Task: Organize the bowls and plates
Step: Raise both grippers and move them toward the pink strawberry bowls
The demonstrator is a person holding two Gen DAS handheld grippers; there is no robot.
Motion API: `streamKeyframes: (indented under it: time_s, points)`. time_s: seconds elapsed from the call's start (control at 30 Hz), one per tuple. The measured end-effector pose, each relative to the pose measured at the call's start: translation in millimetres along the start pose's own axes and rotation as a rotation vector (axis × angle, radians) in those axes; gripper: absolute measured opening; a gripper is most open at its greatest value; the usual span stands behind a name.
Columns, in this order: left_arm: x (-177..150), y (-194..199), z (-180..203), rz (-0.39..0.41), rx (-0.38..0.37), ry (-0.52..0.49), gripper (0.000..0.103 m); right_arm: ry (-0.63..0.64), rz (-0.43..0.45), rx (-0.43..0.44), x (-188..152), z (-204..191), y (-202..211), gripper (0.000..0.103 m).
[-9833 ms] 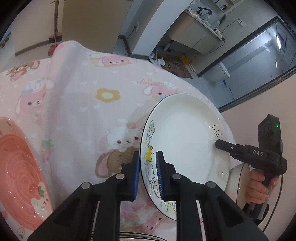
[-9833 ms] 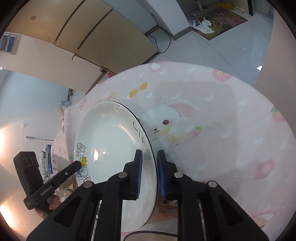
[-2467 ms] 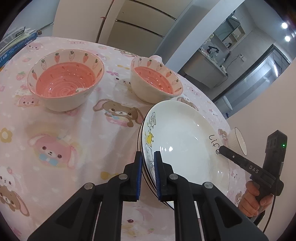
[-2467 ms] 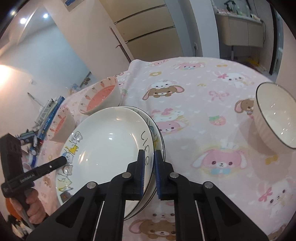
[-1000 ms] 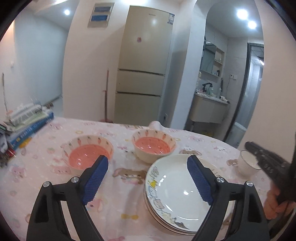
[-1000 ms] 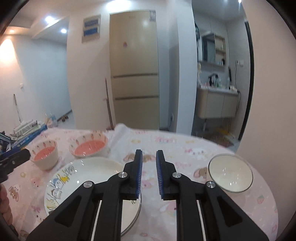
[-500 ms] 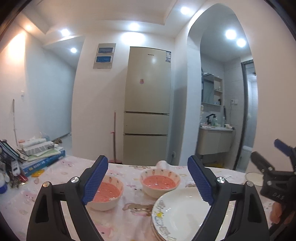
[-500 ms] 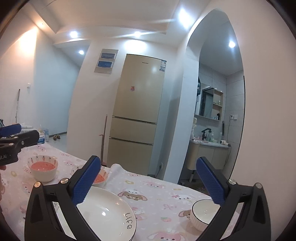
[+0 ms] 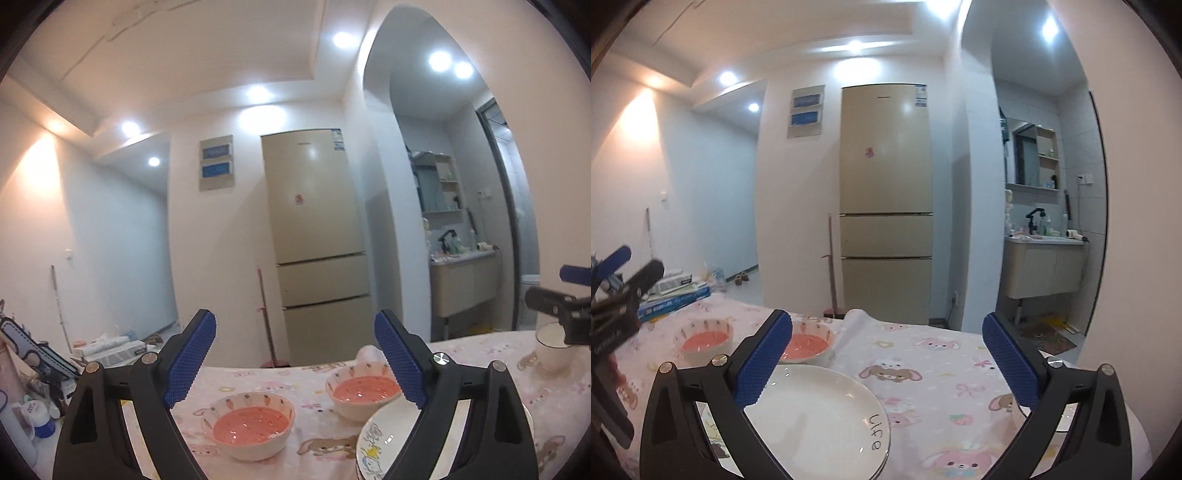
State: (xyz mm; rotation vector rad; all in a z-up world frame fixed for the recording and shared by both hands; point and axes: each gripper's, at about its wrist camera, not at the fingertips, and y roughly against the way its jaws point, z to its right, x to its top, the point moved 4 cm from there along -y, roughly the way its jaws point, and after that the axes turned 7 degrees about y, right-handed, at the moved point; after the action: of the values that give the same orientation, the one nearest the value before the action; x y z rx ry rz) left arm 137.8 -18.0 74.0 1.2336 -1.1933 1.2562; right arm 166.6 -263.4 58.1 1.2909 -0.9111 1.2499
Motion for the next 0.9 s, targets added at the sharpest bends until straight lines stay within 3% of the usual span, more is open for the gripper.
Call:
streamKeyframes:
  time_s: [0.13,0.2,0.33,0.43,0.53,0.7,0.77,0.8,0.83,0.9]
  points:
    - [-1.2,-1.8,-2.4,-0.054,-0.029,0.031,0.090,0.014,0.022,-0.071,3.9,4.2,7.8,0.103]
    - [1.3,0.7,-0.3,-0.077,-0.037,0.042,0.090,-0.022,0.009,-0.032,5.6,8.6,8.3,0.101]
    - [10.0,4.5,-2.7,-0.157,-0.188,0.182,0.090,-0.141,-0.021,0.064,3.8,19.5,7.1,0.085]
    - [20.1,4.1,0.9,-0.185,-0.172,0.090,0.090,-0.121,-0.042,0.075,8.1,16.4,7.3,0.075]
    - [27.3,5.5,-1.7,-0.230,-0.166,0.041,0.090,-0.094,-0.034,0.070,16.0,11.3,14.6,0.075]
    - [43.9,17.3,-11.1,-0.247,-0.128,0.005,0.090,-0.104,-0.033,0.052,35.1,4.0,30.0,0.076]
    - [47.5,25.1,-14.5,-0.239,-0.127,0.010,0.091,-0.090,-0.005,0.051,41.8,-1.8,36.6,0.090]
    - [49.4,28.8,-16.7,-0.229,-0.124,0.011,0.093,-0.080,0.020,0.048,45.9,-5.5,40.7,0.102]
    - [51.3,31.7,-18.3,-0.219,-0.116,0.010,0.103,-0.070,0.042,0.037,47.5,-8.2,44.6,0.103]
    - [53.4,35.5,-23.1,-0.192,-0.090,0.001,0.103,-0.052,0.066,0.021,52.1,-15.1,48.6,0.103]
